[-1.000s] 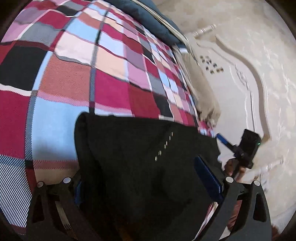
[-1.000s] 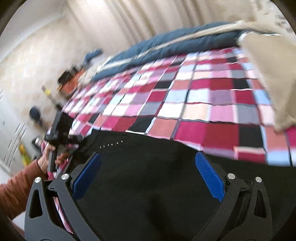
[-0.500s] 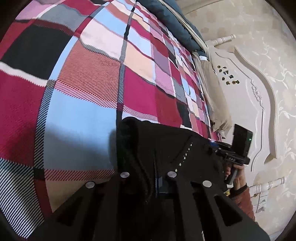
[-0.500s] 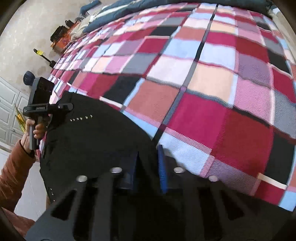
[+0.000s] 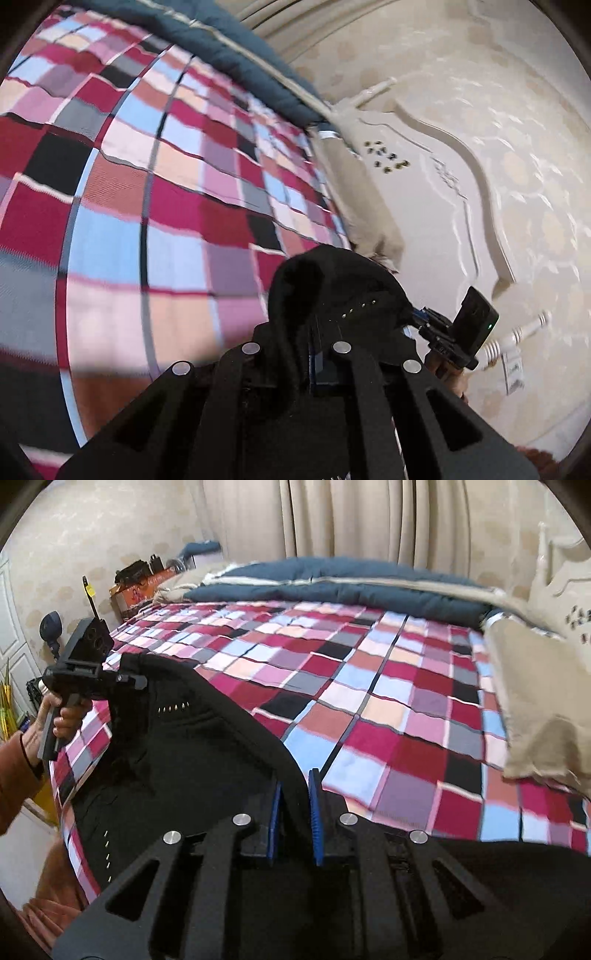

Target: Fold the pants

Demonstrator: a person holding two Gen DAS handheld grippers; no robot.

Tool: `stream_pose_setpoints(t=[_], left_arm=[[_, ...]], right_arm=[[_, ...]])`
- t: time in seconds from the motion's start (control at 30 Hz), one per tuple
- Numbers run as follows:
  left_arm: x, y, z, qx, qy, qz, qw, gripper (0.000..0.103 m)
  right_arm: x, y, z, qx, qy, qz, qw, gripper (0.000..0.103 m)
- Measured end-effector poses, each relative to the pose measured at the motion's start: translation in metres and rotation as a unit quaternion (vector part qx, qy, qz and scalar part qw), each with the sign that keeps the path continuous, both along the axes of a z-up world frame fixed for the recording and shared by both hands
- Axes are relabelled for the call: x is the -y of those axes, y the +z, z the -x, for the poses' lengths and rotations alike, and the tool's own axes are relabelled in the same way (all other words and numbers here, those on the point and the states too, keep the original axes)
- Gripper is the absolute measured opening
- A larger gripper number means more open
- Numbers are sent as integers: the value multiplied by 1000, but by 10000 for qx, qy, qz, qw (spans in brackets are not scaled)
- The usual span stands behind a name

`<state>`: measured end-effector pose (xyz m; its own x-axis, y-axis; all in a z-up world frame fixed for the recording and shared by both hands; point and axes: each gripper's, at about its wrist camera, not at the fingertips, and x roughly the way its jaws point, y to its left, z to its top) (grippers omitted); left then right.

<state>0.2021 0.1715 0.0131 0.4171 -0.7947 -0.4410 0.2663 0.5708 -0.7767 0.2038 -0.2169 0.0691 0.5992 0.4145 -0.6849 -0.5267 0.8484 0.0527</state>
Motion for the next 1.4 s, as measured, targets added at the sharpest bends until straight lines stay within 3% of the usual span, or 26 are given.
stream_pose_setpoints(t=[0.23, 0.4, 0.5, 0.57, 0.63, 0.7, 0.8, 0.9, 1.03, 1.13, 1.3, 1.4], left_arm=[[0, 0, 77, 355, 73, 63, 9993, 10], [2, -20, 118, 357, 204, -114, 9991, 17], [-1, -36, 134, 224, 285, -261, 9990, 28], [-5, -45, 146, 141, 378, -350, 9986, 32], [-12, -52, 159, 61, 516, -433, 9977, 36], [-21, -57, 174, 1, 692, -478, 9965, 54], [-43, -68, 201, -237, 1143, -196, 9930, 58], [-52, -72, 227, -364, 1574, 183, 9867, 58], [-35, -70, 240, -340, 1738, 682, 9818, 58], [-14, -71, 237, -350, 1721, 918, 9802, 58], [12, -77, 224, -441, 1617, 849, 9822, 58], [15, -78, 223, -466, 1713, 901, 9800, 58]], right_arm=[[-7, -26, 106, 604, -107, 504, 9968, 13], [-11, -67, 140, 411, -236, 593, 9971, 14], [-12, -89, 148, 204, -364, 580, 9974, 18], [-14, -98, 158, 164, -445, 560, 9973, 27], [-11, -99, 168, 70, -503, 299, 9983, 56], [-5, -95, 178, -16, -583, -153, 9982, 69], [9, -93, 184, -296, -780, -775, 9935, 70], [31, -97, 183, -694, -1076, -1644, 9781, 70], [58, -109, 175, -1281, -1447, -2829, 9395, 71], [69, -116, 171, -1547, -1622, -3402, 9132, 71], [73, -120, 169, -1717, -1705, -3896, 8886, 74], [72, -122, 167, -1729, -1724, -3930, 8865, 74]])
